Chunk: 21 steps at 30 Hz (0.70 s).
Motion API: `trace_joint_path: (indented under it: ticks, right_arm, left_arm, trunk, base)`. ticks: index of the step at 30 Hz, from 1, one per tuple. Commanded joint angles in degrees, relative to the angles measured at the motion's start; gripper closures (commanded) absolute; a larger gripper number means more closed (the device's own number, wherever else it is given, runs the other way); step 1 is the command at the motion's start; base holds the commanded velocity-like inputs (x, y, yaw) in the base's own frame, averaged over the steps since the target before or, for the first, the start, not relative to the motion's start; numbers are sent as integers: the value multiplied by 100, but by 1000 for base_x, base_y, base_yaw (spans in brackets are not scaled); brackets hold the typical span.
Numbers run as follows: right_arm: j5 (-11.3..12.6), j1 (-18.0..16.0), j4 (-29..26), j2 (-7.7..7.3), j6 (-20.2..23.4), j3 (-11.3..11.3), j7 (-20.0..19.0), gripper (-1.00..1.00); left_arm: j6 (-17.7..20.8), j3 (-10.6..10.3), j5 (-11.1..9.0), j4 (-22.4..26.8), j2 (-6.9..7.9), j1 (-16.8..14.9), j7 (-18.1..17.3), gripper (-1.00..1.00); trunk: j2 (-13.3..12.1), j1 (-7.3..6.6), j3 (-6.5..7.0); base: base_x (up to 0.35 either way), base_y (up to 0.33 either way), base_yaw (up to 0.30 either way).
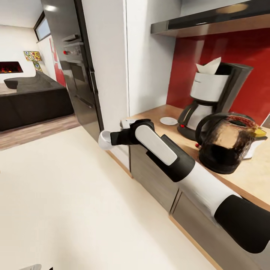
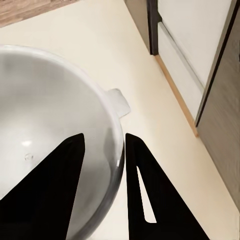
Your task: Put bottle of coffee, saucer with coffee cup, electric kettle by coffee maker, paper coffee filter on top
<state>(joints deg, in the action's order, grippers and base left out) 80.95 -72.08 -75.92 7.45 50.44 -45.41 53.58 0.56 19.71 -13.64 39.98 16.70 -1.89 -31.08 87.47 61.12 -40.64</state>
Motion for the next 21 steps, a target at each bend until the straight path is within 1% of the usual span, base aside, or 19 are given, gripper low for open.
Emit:
trace_joint_path:
  ticks: [1,15,19,21]
  right_arm:
    - [47,-8,-2,2,10,-3,56,100]
    - [49,-8,1,2,10,-3,53,100]
    - [45,-8,5,2,10,-3,54,100]
    - [45,-8,7,2,10,-3,49,100]
  left_arm:
    - [6,6,-33,-8,0,-4,-30,-100]
    - [5,6,-33,-16,0,-4,-30,-100]
    - [5,6,-33,-16,0,-4,-30,-100]
    - [5,6,-33,-16,0,-4,-30,-100]
  trunk:
    - [3,2,-5]
    - [3,2,-5]
    - [3,2,-5]
    - [3,2,-4]
  base:
    - [256,244,0]
    - [256,244,-3]
    - [256,244,-68]
    - [198,181,-172]
